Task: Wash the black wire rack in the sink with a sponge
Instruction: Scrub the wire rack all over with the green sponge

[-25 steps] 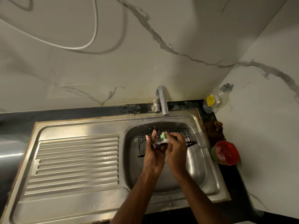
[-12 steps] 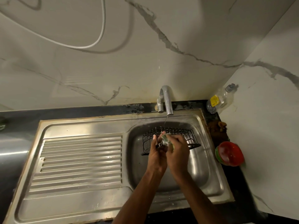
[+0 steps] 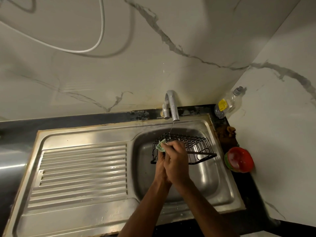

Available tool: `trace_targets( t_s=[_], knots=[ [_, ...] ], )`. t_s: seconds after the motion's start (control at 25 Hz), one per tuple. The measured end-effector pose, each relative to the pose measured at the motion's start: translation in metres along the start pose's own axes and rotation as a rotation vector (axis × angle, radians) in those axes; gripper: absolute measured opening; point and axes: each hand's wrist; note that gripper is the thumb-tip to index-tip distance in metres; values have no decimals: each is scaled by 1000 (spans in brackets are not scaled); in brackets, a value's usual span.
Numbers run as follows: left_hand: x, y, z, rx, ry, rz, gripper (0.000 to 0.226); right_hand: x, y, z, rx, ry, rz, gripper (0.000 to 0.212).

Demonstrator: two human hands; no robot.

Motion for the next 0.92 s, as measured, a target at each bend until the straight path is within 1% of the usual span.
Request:
trace_targets(
  t_s=[0.04,0.08,0.16,0.2,0.24,0.28,0.32,0.36,0.44,0.52,0.6,0.64,0.68,0.76,0.8,0.84,0.88,0.92],
  knots=[
    [1,0,-1,-9,2,-12,30,-4,-4,5,1,-1,12,32],
    [0,0,1,38,-24,29,39,-11,-17,12,43,-43,12,32],
    [8,-5,-4,68,-28,104,57,-27,-45,23,184,-190,-23,37],
    [10,-5,-3,83,-30,155,59,-33,-54,25,242,-252,-48,38],
    [11,-4,-4,87,-27,166,58,-32,-54,24,278,-278,-71,38],
    [11,-3,-5,69,-16,144,55,-26,-45,21,292,-264,-81,38],
    [12,-4,-7,62,-27,129,53,-17,-31,16,275,-214,-68,38],
    [13,-5,-9,53,-6,109,54,-9,-19,10,225,-156,-44,39],
    [12,-13,-11,64,8,91,53,-12,-15,11,124,-113,25,41],
    [13,-19,-12,98,-5,72,46,-26,-36,22,150,-190,7,40],
    [9,-21,-14,105,-16,85,43,-33,-50,24,229,-296,-39,39],
    [9,-20,-16,89,-8,88,40,-28,-44,22,243,-288,-36,39],
    [6,-18,-15,77,13,82,38,-19,-29,18,218,-236,-18,38],
    [0,-16,-11,69,57,56,52,-2,1,8,71,-114,18,36],
    [0,-19,-12,66,53,50,54,-3,3,9,13,-81,39,37],
    [2,-20,-14,73,44,38,46,-9,-5,13,1,-86,42,39],
    [3,-21,-16,78,25,46,37,-16,-18,18,24,-134,13,39],
    [5,-21,-17,86,5,72,33,-25,-33,21,80,-204,-22,39]
  ],
)
Point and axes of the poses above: each hand's wrist, its own z-axis towards the middle knuckle, its own x-axis out of the palm, y = z × x, and after that the axes turned 6 degrees about z, right-handed
